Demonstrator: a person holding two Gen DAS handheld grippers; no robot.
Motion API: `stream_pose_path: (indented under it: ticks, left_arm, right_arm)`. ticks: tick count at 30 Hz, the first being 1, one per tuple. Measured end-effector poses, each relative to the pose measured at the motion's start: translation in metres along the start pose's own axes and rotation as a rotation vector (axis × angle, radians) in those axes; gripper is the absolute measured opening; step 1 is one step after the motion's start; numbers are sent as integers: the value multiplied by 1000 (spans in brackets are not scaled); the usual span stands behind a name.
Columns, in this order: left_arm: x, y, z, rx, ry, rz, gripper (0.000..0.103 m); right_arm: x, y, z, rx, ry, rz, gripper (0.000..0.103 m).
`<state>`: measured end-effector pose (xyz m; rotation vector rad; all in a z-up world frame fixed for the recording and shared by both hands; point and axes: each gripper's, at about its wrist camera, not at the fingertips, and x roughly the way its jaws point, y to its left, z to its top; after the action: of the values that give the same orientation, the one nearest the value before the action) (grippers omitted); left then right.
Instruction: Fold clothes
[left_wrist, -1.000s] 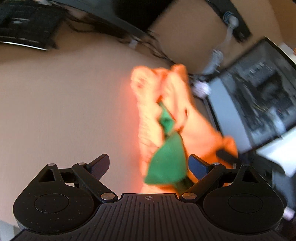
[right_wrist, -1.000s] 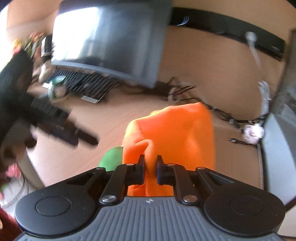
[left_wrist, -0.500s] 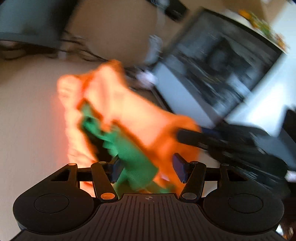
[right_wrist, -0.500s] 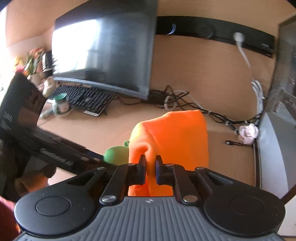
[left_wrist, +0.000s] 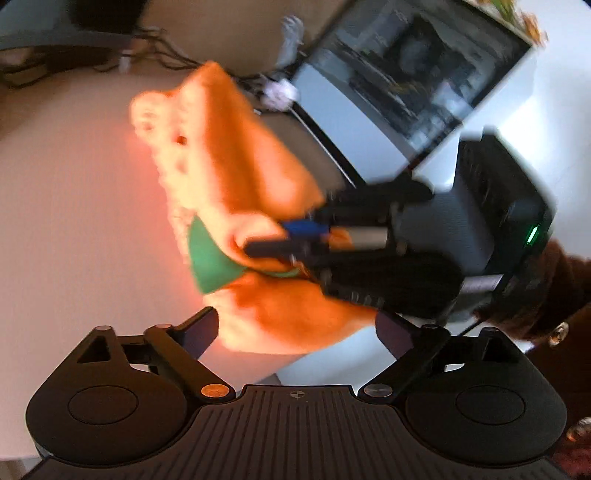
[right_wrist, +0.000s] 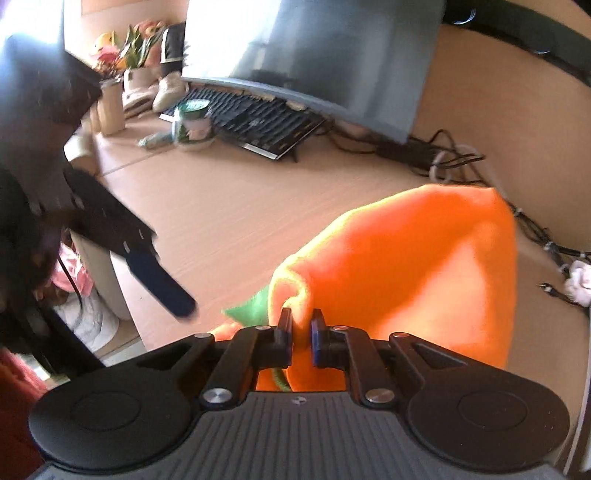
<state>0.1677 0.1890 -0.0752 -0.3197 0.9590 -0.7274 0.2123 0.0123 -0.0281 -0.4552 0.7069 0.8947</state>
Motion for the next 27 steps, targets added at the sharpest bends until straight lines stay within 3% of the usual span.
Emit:
stream_pose_path:
  ticks: [4,7,9,10,11,15,19,23,25,27]
  left_arm:
    - [-24,21,11,-133,-96,23,98]
    - [-17,17,34,-133,-149,82,98]
    - [0,8,48,-82,-143,172,98]
    - [10,3,53,-49,-133,224,98]
    - [20,-2,58,-17,-122,277,98]
    - [46,-5,58,78,-61,423,97]
    - [54,13,45,57,-7,461,97]
    - [53,19,43,61,33,468,98]
    - [42,7,51,108,12,476,97]
    - [28,-10,70,155,-60,421,97]
  right_arm:
    - [15,17,-13,-42,17,-11,15]
    - [12,22,-13,-54,15,-27,17]
    - [3,20,-11,-53,28,-10,40]
    - [-7,18,-11,-54,22,-7,65]
    - [-18,17,-11,-57,12,-5,83]
    - [-65,4,-17,-30,-57,-62,101]
    - [-62,-20,-35,131,-46,-217,103]
    - [-26,-24,-64,153,86,-324,103]
    - [-23,-21,-70,166,92,-334,103]
    - [-20,-16,-74,158,92,-349,103]
